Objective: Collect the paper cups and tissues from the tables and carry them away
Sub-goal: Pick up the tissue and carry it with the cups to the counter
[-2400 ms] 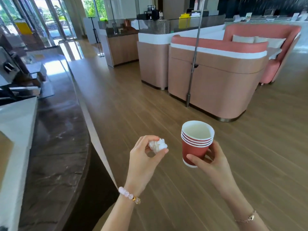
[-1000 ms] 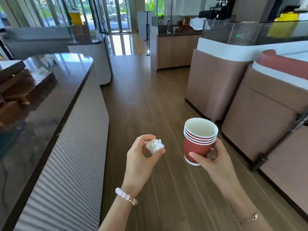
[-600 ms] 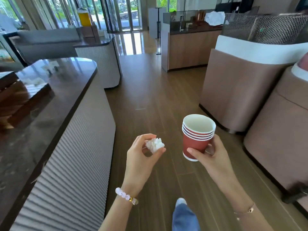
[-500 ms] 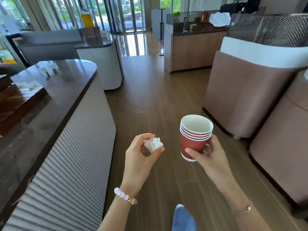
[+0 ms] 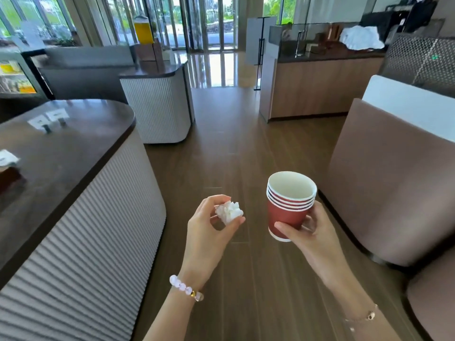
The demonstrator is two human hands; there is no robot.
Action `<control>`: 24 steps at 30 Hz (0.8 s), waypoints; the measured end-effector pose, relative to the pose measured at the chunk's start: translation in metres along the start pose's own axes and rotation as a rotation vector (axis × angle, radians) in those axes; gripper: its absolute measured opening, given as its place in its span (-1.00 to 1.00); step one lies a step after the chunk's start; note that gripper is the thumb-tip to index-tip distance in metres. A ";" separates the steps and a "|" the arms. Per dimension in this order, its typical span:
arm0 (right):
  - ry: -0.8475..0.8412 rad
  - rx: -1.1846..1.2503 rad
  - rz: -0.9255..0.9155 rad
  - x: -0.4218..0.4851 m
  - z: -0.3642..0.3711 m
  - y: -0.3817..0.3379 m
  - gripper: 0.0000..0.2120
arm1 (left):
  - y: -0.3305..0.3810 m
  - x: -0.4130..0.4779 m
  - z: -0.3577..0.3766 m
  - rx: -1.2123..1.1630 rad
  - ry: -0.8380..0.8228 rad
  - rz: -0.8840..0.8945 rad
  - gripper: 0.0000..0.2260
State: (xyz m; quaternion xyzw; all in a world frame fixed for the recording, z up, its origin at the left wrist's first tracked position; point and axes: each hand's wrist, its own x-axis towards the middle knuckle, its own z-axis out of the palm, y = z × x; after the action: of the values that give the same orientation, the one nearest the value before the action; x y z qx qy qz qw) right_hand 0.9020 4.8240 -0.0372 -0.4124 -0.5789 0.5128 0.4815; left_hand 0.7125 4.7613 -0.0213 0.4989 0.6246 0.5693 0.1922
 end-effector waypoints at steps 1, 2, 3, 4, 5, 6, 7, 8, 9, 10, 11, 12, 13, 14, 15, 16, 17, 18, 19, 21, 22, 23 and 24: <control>0.003 -0.001 0.001 0.019 -0.001 0.003 -0.42 | -0.005 0.018 0.008 -0.008 0.002 0.002 -0.68; 0.006 -0.003 0.002 0.038 -0.002 0.007 -0.42 | -0.011 0.035 0.015 -0.018 0.003 0.003 -0.68; 0.010 -0.008 0.003 0.058 -0.003 0.011 -0.43 | -0.017 0.054 0.022 -0.024 0.003 0.004 -0.69; 0.017 -0.018 0.002 0.078 -0.003 0.016 -0.44 | -0.023 0.073 0.030 -0.020 0.002 0.006 -0.69; 0.023 -0.028 -0.001 0.099 -0.002 0.021 -0.45 | -0.030 0.094 0.038 -0.012 -0.002 0.012 -0.68; 0.031 -0.038 -0.005 0.121 -0.001 0.026 -0.46 | -0.037 0.115 0.045 -0.006 -0.008 0.020 -0.68; 0.041 -0.047 -0.009 0.144 0.001 0.031 -0.47 | -0.044 0.138 0.052 -0.005 -0.014 0.027 -0.68; 0.051 -0.056 -0.011 0.167 0.003 0.036 -0.47 | -0.050 0.161 0.059 -0.011 -0.016 0.031 -0.68; 0.059 -0.063 -0.013 0.191 0.006 0.040 -0.48 | -0.057 0.185 0.065 -0.023 -0.016 0.034 -0.68; 0.067 -0.069 -0.015 0.216 0.009 0.043 -0.47 | -0.064 0.210 0.072 -0.033 -0.019 0.038 -0.69; 0.074 -0.075 -0.017 0.241 0.012 0.047 -0.47 | -0.071 0.235 0.078 -0.039 -0.025 0.041 -0.69; 0.080 -0.083 -0.019 0.266 0.016 0.050 -0.47 | -0.078 0.261 0.084 -0.041 -0.034 0.042 -0.69; 0.087 -0.091 -0.020 0.291 0.019 0.052 -0.46 | -0.084 0.287 0.089 -0.045 -0.042 0.040 -0.70; 0.097 -0.099 -0.023 0.316 0.022 0.053 -0.46 | -0.089 0.313 0.095 -0.050 -0.049 0.037 -0.70; 0.110 -0.107 -0.028 0.338 0.024 0.053 -0.45 | -0.094 0.337 0.101 -0.055 -0.053 0.038 -0.69; 0.125 -0.114 -0.033 0.361 0.026 0.053 -0.45 | -0.098 0.362 0.107 -0.060 -0.057 0.043 -0.69; 0.138 -0.120 -0.037 0.383 0.026 0.054 -0.45 | -0.102 0.385 0.114 -0.063 -0.064 0.045 -0.69; 0.147 -0.123 -0.039 0.402 0.026 0.055 -0.46 | -0.106 0.405 0.120 -0.067 -0.073 0.044 -0.69; 0.155 -0.126 -0.038 0.420 0.026 0.057 -0.46 | -0.110 0.423 0.127 -0.070 -0.085 0.040 -0.69; 0.176 -0.133 -0.037 0.455 0.025 0.061 -0.46 | -0.118 0.457 0.141 -0.070 -0.111 0.038 -0.69; 0.184 -0.136 -0.035 0.473 0.025 0.063 -0.46 | -0.122 0.474 0.148 -0.067 -0.120 0.038 -0.69; 0.187 -0.137 -0.033 0.491 0.025 0.066 -0.45 | -0.127 0.490 0.155 -0.061 -0.126 0.040 -0.69; 0.190 -0.137 -0.033 0.509 0.025 0.069 -0.45 | -0.131 0.507 0.162 -0.055 -0.131 0.043 -0.69</control>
State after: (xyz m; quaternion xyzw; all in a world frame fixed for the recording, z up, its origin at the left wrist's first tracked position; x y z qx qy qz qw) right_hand 0.7768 5.3230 -0.0369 -0.4816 -0.5712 0.4226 0.5131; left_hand 0.5735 5.2913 -0.0187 0.5428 0.5841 0.5563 0.2339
